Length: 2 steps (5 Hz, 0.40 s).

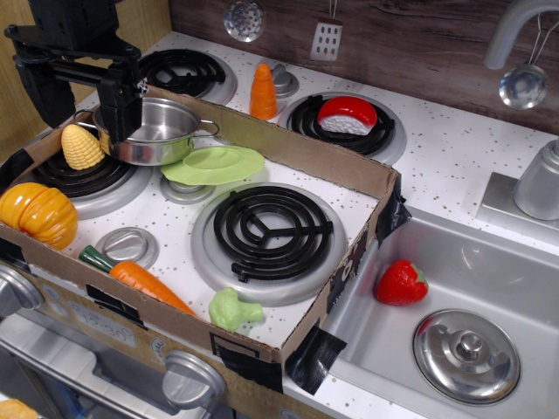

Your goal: Put broccoli in pot

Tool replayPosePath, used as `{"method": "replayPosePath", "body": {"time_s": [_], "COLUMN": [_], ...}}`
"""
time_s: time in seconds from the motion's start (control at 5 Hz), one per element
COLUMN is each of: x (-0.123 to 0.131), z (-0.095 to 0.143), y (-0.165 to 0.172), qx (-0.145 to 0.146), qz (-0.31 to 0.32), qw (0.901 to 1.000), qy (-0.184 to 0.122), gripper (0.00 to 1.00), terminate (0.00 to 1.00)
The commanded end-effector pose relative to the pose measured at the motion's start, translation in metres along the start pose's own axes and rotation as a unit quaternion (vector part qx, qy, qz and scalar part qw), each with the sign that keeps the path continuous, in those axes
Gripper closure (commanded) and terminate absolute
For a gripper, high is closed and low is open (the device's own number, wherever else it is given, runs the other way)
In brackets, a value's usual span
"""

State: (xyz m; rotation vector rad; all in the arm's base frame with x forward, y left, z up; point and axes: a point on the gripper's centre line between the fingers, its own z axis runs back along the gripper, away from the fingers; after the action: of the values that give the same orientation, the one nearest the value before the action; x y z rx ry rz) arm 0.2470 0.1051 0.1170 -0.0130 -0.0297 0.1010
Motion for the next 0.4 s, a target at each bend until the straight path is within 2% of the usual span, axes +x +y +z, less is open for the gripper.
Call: {"method": "replayPosePath", "body": {"time_s": [0.0, 0.2], "x": [0.0, 0.007], "z": [0.0, 0.006], "y": [0.0, -0.011], "qx": [0.0, 0.001], "qz": [0.0, -0.044], "qw": [1.0, 0.9987], "qy": [0.0, -0.026], "gripper": [0.0, 0.0], "terminate": [0.0, 0.0]}}
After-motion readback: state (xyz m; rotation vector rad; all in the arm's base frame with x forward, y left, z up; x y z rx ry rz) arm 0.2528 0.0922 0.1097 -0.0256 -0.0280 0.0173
